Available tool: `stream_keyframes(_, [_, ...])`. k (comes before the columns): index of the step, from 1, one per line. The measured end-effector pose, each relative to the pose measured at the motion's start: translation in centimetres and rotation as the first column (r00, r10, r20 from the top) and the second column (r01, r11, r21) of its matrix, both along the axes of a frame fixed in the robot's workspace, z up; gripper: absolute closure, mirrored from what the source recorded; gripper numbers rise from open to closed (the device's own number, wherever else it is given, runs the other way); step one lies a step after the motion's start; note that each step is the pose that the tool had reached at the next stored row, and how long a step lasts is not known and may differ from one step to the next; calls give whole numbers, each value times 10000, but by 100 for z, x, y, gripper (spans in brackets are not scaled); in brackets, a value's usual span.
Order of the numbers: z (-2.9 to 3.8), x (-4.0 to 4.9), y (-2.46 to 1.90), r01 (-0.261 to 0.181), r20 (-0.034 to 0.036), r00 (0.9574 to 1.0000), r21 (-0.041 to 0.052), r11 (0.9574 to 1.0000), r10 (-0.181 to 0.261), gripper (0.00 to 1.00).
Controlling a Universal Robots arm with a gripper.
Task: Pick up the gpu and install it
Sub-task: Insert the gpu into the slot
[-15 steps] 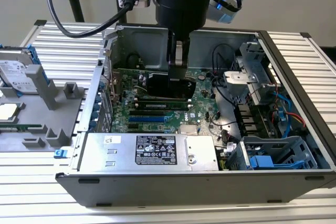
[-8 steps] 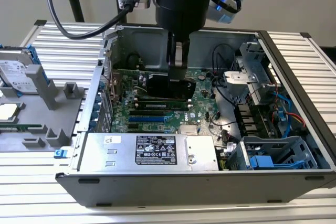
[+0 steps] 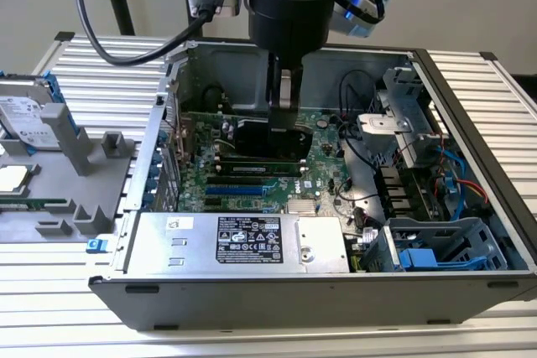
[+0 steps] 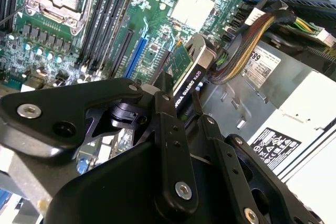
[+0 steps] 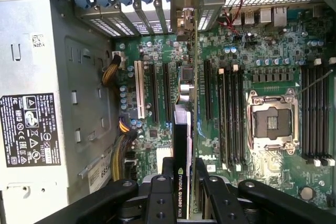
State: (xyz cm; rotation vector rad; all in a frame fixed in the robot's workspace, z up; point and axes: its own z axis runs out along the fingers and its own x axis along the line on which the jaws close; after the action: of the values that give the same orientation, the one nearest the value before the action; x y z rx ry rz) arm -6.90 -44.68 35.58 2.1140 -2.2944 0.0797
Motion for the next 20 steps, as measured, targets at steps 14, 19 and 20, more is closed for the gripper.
stream_keyframes(14, [-40, 0, 0, -2, 0, 10000, -6, 10000, 2, 100])
stream_keyframes(19, [-56, 1, 0, -1, 0, 10000, -9, 10000, 1, 100])
stream_keyframes(20, [-59, 0, 0, -1, 0, 10000, -9, 10000, 1, 100])
